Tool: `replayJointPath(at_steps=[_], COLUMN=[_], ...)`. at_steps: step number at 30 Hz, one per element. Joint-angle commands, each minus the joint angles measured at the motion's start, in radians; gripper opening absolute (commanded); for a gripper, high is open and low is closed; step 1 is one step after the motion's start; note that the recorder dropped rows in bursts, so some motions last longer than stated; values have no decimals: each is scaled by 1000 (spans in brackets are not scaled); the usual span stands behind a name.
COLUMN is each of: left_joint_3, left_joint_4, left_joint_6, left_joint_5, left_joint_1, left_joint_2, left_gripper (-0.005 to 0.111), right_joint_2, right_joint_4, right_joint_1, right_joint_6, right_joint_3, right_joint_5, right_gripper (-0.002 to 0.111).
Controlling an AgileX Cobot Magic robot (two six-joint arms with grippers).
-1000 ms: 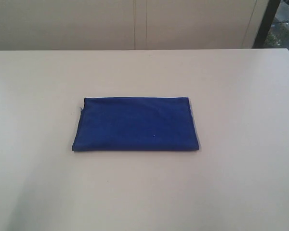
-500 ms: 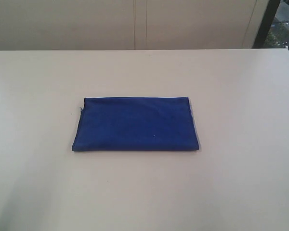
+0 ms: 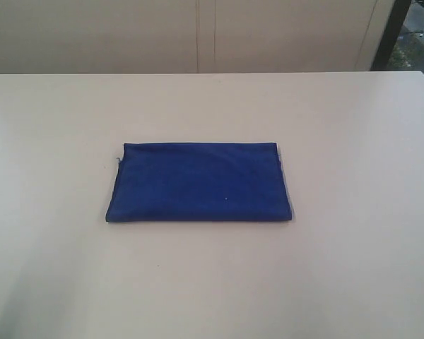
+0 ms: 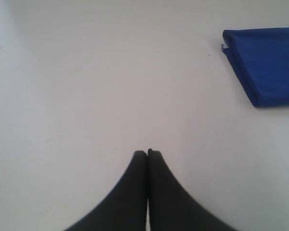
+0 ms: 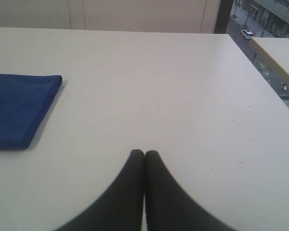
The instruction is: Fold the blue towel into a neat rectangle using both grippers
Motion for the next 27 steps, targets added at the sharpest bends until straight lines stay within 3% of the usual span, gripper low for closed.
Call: replayJointPath(at_steps=[1,27], left_joint_3=[5,5], left_joint_4=[-11,-11], left_joint_6=[15,54], left_joint_5=[1,1], left_joint_1=[1,1], left_joint_2=[-5,-5], left_gripper=[0,0], right_joint_2=[-4,-4], right_joint_4=[-2,-2], right_joint_1=[-4,-4], right_joint_6=[-5,-5], right_joint_3=[5,5], right_joint_5=[-16,-16], right_gripper=[0,0])
